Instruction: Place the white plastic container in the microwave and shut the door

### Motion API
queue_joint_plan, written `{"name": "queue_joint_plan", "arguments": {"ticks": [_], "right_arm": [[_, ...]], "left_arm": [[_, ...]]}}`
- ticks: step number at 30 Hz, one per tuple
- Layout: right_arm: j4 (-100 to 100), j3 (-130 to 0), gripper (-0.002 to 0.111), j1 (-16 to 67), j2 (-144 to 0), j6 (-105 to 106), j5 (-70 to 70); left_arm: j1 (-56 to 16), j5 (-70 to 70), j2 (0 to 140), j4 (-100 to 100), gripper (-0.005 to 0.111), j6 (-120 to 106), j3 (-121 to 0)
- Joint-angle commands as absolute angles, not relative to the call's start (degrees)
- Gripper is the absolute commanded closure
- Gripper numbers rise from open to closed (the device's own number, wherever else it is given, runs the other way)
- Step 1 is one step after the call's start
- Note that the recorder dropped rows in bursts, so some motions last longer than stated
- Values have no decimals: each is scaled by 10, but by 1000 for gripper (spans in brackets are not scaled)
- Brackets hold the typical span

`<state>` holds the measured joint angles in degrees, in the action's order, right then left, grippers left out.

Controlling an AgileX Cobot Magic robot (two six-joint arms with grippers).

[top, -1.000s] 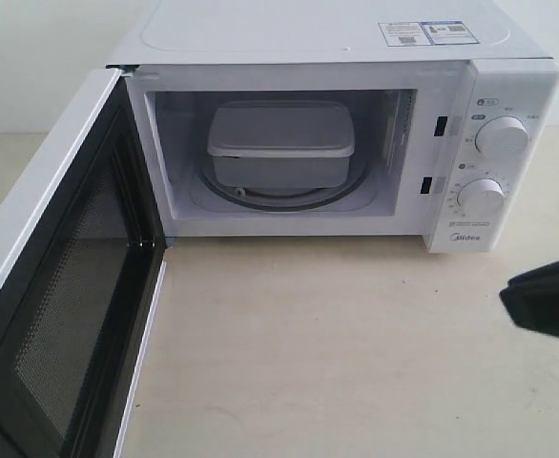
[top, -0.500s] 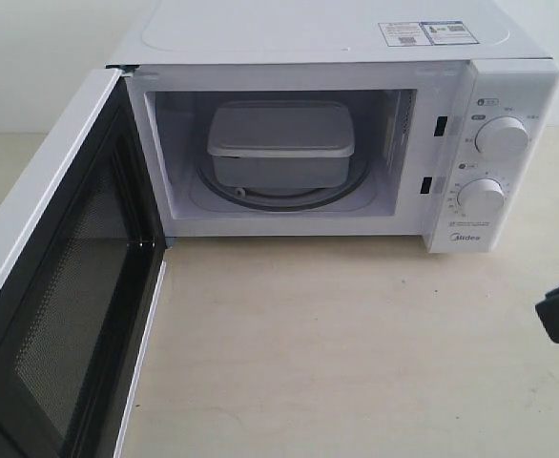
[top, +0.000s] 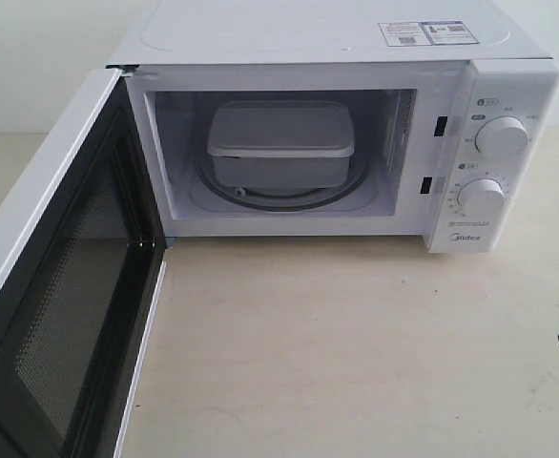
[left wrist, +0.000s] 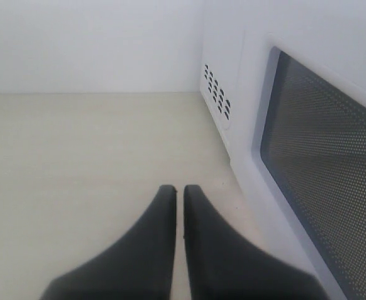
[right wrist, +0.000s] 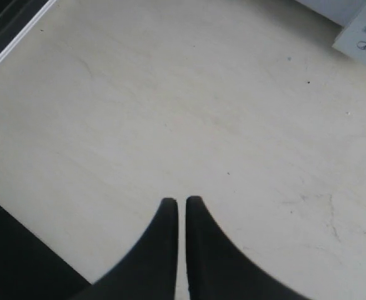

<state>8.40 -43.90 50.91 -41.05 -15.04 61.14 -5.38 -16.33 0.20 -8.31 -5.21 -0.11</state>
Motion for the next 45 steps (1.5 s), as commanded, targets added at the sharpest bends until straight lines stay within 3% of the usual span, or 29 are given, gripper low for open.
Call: {"name": "queue_joint_plan", "arguments": {"ticks": [1,20,31,37,45], "right_arm": [[80,-441,108,509,-406,-152,566],[64,-441,108,509,-406,-162,556],[67,-441,108,509,-406,-161,556],[69,-441,108,509,-406,-160,556],[69,-441,108,509,-406,-160,556]], "left_arm": [[-52,-163,0,-82,102,-47,0],[-52,-158,0,-82,102,-47,0],[-52,0,0,-248,102,21,-5],[-52,5,0,-266,102,45,-83],[-52,-126,78,-244,102,43,-245]]}}
